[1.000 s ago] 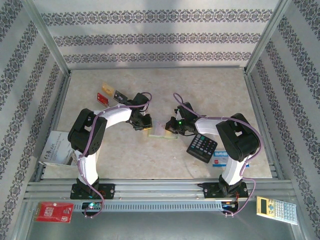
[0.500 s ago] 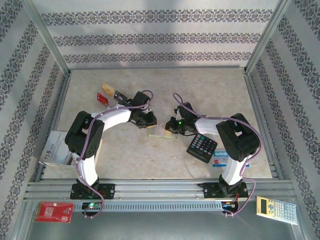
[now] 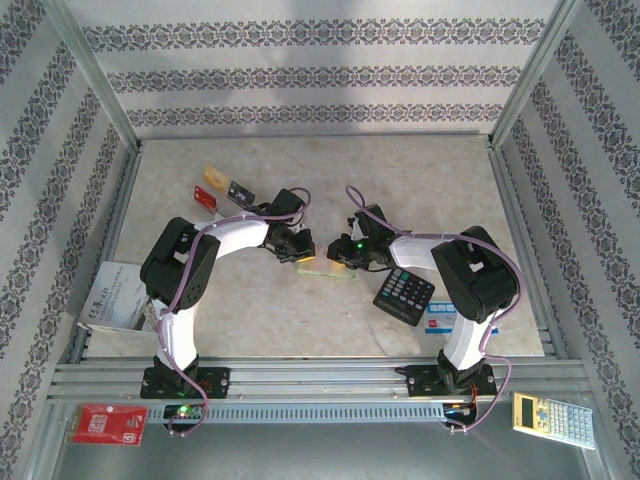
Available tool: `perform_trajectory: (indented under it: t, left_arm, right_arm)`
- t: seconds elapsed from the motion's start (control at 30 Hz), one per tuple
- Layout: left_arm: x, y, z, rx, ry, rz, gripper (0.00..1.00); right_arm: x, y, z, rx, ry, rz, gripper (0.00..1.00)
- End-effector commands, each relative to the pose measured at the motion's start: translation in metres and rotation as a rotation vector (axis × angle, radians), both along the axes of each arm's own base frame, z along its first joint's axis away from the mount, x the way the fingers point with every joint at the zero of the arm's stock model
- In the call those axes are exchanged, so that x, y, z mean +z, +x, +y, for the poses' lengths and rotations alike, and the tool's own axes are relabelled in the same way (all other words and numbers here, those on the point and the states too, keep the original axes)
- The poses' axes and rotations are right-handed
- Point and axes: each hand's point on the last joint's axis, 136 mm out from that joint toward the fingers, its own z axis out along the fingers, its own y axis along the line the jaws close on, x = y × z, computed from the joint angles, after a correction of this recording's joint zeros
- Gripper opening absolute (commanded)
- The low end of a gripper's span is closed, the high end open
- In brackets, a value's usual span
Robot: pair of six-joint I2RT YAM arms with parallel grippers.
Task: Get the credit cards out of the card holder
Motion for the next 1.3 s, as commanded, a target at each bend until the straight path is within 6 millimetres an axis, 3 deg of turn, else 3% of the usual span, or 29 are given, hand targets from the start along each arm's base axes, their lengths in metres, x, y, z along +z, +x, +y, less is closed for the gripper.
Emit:
perform_trajectory:
  t: [0.0, 0.23, 0.57, 0.8, 1.1, 1.27]
  left_arm:
    - [-0.024, -0.014, 0.014, 0.025, 0.073, 0.073, 0.13]
    - [-0.028, -0.016, 0.015, 0.037, 0.065, 0.088, 0.16]
    - [-0.020, -0.012, 0.023, 0.061, 0.064, 0.072, 0.28]
    - [-0.006, -0.004, 0.020, 0.067, 0.023, 0.046, 0.34]
    - [0.063, 0.022, 0.007, 0.113, -0.203, -0.124, 0.57]
    - [0.103, 0.022, -0.006, 0.082, -0.428, -0.216, 0.74]
  right_arm:
    - [-0.004, 0.000, 0.004, 0.013, 0.012, 0.021, 0.23]
    - [-0.001, 0.004, 0.003, 0.000, 0.009, 0.006, 0.15]
    - [0.002, 0.007, -0.031, -0.099, -0.049, -0.038, 0.03]
    - [0.022, 0.009, -0.045, -0.121, -0.039, -0.123, 0.01]
    - [0.077, 0.017, -0.049, -0.112, 0.058, -0.303, 0.00]
    - [0.108, 0.019, -0.037, -0.070, 0.187, -0.340, 0.00]
